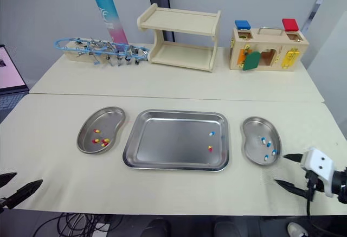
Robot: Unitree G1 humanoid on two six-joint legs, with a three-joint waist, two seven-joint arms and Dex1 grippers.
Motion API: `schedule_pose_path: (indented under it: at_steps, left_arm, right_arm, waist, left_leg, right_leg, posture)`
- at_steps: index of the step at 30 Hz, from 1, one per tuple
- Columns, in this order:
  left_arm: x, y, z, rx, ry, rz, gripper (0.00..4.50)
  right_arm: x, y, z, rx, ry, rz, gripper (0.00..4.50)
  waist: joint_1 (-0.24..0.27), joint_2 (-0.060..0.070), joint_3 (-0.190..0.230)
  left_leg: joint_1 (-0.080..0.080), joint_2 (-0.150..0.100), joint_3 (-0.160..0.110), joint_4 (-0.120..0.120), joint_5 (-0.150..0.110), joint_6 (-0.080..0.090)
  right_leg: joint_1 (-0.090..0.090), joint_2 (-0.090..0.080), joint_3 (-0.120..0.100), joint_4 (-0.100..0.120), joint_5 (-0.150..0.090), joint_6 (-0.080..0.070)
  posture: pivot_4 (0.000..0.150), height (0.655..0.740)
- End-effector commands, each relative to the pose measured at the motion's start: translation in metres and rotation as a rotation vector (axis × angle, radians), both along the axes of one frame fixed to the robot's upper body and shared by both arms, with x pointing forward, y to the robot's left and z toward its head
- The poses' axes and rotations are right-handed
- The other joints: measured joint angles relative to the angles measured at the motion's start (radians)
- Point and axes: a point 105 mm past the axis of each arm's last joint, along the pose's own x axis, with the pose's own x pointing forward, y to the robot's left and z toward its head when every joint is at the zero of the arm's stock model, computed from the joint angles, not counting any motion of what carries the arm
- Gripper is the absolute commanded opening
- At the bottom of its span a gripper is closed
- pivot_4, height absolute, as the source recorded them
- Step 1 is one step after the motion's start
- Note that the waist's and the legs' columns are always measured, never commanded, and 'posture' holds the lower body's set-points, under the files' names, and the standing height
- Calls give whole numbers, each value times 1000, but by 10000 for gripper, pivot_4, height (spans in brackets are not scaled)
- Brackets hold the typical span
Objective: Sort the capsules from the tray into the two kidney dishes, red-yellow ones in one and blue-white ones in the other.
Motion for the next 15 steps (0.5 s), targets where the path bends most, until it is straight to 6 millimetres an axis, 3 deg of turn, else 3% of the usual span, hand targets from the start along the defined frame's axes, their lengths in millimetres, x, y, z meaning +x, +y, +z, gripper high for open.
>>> schedule_pose_path:
  at_steps: [1, 15]
  left_arm:
    - [-4, 2, 1, 9, -3, 14, 44875]
    - [-9, -7, 1, -21, -3, 24, 44875]
  right_arm:
    - [-2, -13, 2, -39, -21, -12, 45000]
    - [5, -8, -1, -21, -24, 24, 45000]
  waist:
    - [-3, 0, 0]
    - [-1, 0, 0]
  left_leg:
    - [0, 0, 0, 0, 0, 0]
    - [0, 0, 1, 0, 0, 0]
  right_leg:
    - [0, 0, 0, 0, 0, 0]
    - [0, 0, 1, 0, 0, 0]
  posture:
    - [1500, 7400]
    - [1500, 7400]
